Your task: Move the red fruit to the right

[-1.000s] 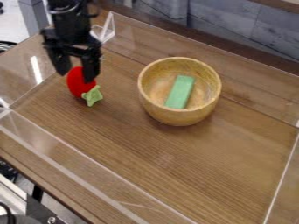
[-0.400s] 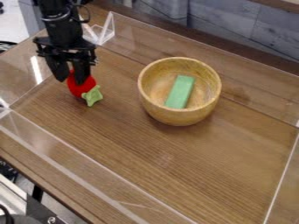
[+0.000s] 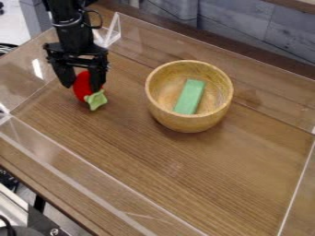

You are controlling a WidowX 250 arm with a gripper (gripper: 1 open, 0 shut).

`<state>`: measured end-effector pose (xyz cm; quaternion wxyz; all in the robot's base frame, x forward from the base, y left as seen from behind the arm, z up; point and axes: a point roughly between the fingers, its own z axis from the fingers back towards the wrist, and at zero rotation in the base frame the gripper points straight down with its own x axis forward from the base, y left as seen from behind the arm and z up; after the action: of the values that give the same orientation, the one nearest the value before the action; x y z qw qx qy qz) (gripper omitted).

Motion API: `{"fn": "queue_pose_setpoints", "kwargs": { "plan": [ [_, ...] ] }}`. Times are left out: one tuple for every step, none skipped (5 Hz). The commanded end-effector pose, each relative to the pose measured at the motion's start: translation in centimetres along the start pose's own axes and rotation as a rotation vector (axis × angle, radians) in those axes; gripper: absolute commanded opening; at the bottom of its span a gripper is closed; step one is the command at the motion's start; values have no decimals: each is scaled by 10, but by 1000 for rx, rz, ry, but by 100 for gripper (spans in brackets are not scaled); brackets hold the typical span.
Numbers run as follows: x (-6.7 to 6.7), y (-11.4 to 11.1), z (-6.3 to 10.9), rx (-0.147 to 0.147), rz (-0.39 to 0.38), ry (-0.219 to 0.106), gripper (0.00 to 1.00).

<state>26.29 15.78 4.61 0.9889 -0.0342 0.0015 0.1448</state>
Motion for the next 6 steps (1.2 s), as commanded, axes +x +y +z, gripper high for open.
{"fn": "queue_pose_setpoints", "kwargs": {
  "plan": [
    [12, 11, 10, 9, 20, -51, 100],
    [14, 15, 5, 6, 47, -51, 100],
    [15, 18, 1, 4, 68, -52, 100],
    [19, 17, 2, 2, 42, -48, 100],
    [21, 16, 3, -1, 17, -42, 100],
    [28, 30, -3, -5, 53, -40, 100]
  ]
}}
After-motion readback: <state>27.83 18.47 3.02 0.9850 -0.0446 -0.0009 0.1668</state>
